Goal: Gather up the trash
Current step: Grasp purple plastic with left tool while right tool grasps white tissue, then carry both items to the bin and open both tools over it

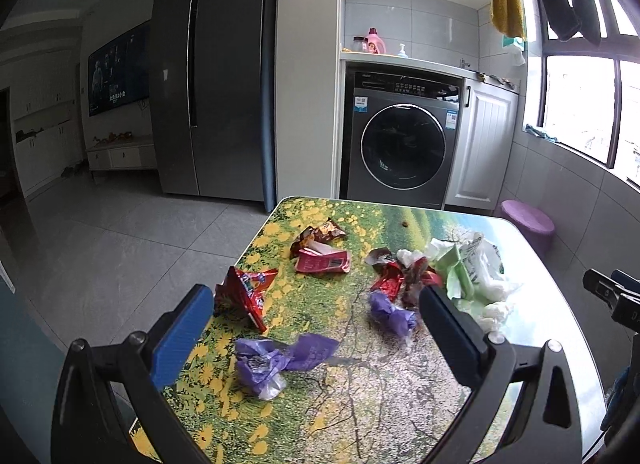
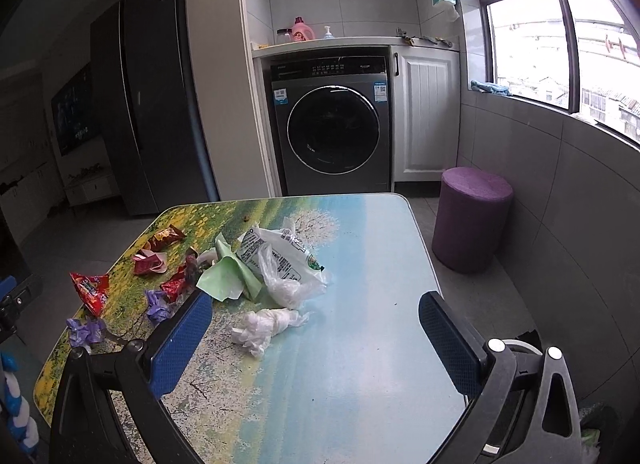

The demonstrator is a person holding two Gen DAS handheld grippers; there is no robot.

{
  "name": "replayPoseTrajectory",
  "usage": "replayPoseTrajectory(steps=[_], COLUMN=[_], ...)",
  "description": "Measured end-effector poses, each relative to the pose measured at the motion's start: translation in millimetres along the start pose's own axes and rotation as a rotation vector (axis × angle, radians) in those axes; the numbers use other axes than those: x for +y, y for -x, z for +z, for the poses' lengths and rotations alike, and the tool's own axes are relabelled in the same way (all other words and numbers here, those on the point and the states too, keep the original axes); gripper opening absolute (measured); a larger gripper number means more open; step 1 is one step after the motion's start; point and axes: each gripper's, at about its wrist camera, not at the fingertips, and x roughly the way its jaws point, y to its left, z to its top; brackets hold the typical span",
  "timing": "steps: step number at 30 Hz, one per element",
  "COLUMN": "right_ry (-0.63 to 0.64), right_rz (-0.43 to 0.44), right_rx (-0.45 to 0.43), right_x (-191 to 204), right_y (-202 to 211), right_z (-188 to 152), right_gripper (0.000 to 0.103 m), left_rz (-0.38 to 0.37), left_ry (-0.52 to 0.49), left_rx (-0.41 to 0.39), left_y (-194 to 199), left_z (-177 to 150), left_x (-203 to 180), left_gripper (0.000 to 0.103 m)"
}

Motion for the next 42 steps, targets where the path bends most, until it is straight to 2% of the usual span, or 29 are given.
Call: replayPoseTrajectory(steps=[4, 7, 10, 12, 15, 16, 17, 18, 19, 20, 21, 23, 26, 31, 35, 39, 42], right_ry=[-0.007, -0.002, 0.0, 0.001, 0.008, 0.009, 0.011, 0.01, 0.005, 0.01, 0.009, -0.002, -0.014, -0.035, -0.076, -0.15, -0.217], right_rz=[0.072, 0.086, 0.089, 0.087, 0.073, 0.076, 0.075, 0.075, 0.079, 0.071, 0.079, 0.104, 0.134, 0.179, 0.185, 0.135, 0.047], right_rx=[0.11, 0.179, 0.237, 0.267, 0.309, 0.32, 0.333, 0.346, 0.354, 0.346, 0.347, 0.351, 0.332, 0.269, 0.198, 0.116, 0.067], right_x=[15.3, 22.8, 28.9, 32.1, 35.0, 36.0, 36.7, 36.7, 35.7, 34.6, 33.5, 30.6, 24.8, 10.3, -13.9, -60.4, -116.8], right_y=[-48.7, -79.4, -105.8, -121.6, -139.4, -143.4, -147.6, -151.1, -153.0, -151.2, -151.4, -149.7, -134.9, -99.2, -66.9, -34.1, -7.7], right_z=[-6.2, -7.8, -9.1, -10.5, -13.9, -15.8, -17.7, -19.6, -21.5, -22.1, -22.4, -22.5, -23.4, -18.8, -8.0, 0.9, 1.1], right_gripper=[0.103, 0.103, 0.103, 0.103, 0.095, 0.093, 0.088, 0.078, 0.071, 0.061, 0.048, 0.035, 0.029, 0.025, 0.025, 0.025, 0.025], left_rz=[0.03, 0.012, -0.013, -0.025, -0.033, -0.043, -0.056, -0.069, -0.086, -0.099, -0.099, -0.106, -0.116, -0.167, -0.259, -0.394, -0.511], left_ry=[0.02, 0.049, 0.052, 0.064, 0.075, 0.081, 0.088, 0.094, 0.098, 0.101, 0.097, 0.072, 0.04, -0.006, -0.062, -0.14, -0.207], left_rx=[0.092, 0.169, 0.219, 0.245, 0.289, 0.306, 0.323, 0.336, 0.342, 0.343, 0.34, 0.333, 0.319, 0.285, 0.252, 0.221, 0.235], left_y=[-24.3, -43.2, -59.7, -71.6, -90.9, -95.2, -98.8, -100.7, -101.3, -100.5, -99.0, -95.1, -86.6, -68.6, -59.1, -53.3, -55.0], left_z=[-25.0, -39.8, -46.6, -47.8, -51.5, -54.3, -57.0, -59.3, -60.5, -61.3, -61.1, -61.0, -57.2, -38.6, -6.7, 26.9, 42.6], left_x=[37.7, 56.7, 59.5, 59.2, 59.1, 59.6, 60.2, 60.2, 60.2, 60.3, 58.8, 53.2, 41.8, 14.1, -30.9, -103.8, -175.3], left_gripper=[0.103, 0.103, 0.102, 0.099, 0.085, 0.076, 0.069, 0.063, 0.051, 0.043, 0.042, 0.036, 0.032, 0.031, 0.031, 0.031, 0.031])
